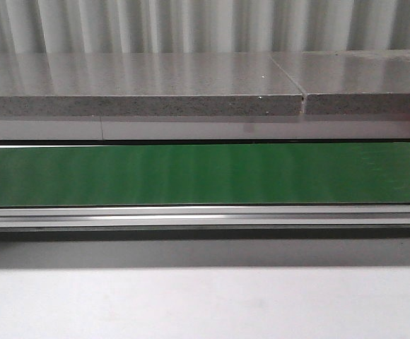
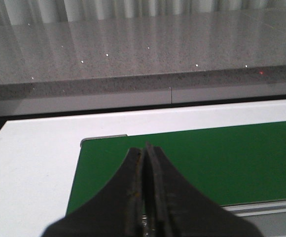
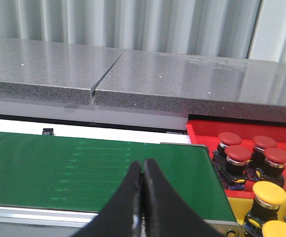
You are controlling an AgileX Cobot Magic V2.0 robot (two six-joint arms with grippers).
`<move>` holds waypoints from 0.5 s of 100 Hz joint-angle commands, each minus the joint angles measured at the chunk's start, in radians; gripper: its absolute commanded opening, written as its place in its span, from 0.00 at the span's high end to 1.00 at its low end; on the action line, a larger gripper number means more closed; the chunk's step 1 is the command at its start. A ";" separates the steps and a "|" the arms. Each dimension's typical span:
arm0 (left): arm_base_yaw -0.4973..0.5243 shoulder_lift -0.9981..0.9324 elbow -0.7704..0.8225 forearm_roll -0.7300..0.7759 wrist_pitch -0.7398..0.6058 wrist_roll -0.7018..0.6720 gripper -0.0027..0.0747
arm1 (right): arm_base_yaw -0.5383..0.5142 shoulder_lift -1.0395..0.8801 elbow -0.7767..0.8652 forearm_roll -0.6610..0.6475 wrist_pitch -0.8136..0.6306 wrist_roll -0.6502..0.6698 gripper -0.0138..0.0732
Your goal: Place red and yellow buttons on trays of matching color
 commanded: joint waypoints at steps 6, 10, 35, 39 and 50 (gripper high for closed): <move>0.022 -0.068 0.058 0.003 -0.142 -0.018 0.99 | -0.006 -0.017 -0.005 0.003 -0.076 -0.010 0.92; 0.027 -0.088 0.078 0.003 -0.145 -0.018 0.99 | -0.006 -0.017 -0.005 0.003 -0.076 -0.010 0.92; 0.092 -0.220 0.244 -0.019 -0.231 -0.018 0.99 | -0.006 -0.017 -0.005 0.003 -0.076 -0.010 0.92; 0.092 -0.241 0.270 -0.027 -0.246 -0.018 0.99 | -0.006 -0.017 -0.005 0.003 -0.076 -0.010 0.92; 0.092 -0.259 0.310 -0.052 -0.225 -0.018 0.99 | -0.006 -0.017 -0.005 0.003 -0.076 -0.010 0.92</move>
